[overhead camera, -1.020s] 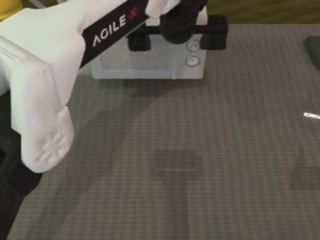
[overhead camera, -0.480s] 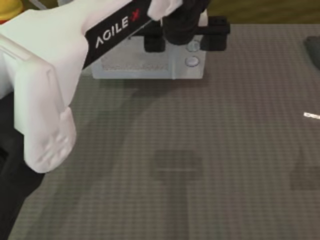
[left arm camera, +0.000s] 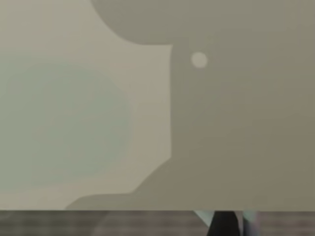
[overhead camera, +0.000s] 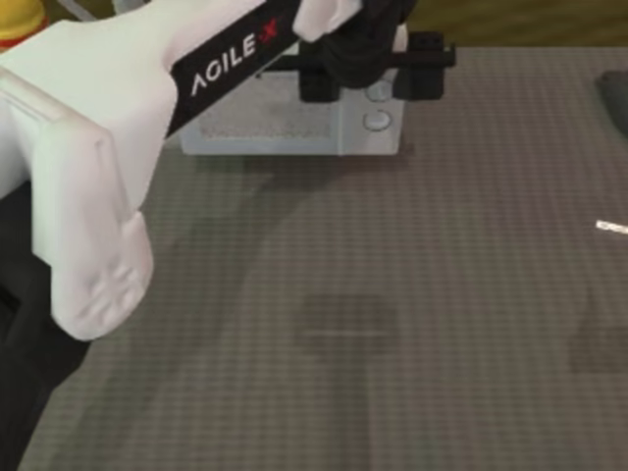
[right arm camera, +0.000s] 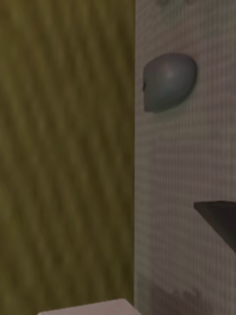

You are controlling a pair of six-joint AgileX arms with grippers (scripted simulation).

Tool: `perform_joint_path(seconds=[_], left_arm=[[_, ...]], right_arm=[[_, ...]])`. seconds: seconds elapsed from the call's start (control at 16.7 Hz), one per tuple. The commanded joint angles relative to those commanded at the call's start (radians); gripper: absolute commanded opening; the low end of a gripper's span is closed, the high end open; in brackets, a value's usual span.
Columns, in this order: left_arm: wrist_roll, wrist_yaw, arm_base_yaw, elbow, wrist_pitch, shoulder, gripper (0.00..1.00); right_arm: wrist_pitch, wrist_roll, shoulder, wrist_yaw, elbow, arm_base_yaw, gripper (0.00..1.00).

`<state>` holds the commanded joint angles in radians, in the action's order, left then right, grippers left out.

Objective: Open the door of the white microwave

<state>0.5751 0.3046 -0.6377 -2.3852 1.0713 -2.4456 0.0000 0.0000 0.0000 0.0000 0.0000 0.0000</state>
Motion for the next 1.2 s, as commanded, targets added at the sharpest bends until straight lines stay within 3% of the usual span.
perform_joint_path(seconds=[0.24, 0.3, 0.78, 1.2], left_arm=[[0.0, 0.0, 0.0, 0.0, 0.0, 0.0, 0.0], [0.008, -0.021, -0.035, 0.02, -0.006, 0.023, 0.0], [0.031, 0.015, -0.032, 0.229, -0.088, 0.13, 0.0], [0.032, 0.016, -0.033, 0.238, -0.092, 0.136, 0.0]], right_arm=[[0.0, 0.0, 0.0, 0.0, 0.0, 0.0, 1.0], [0.0, 0.0, 0.0, 0.0, 0.0, 0.0, 1.0], [0.0, 0.0, 0.0, 0.0, 0.0, 0.0, 1.0], [0.0, 0.0, 0.0, 0.0, 0.0, 0.0, 1.0]])
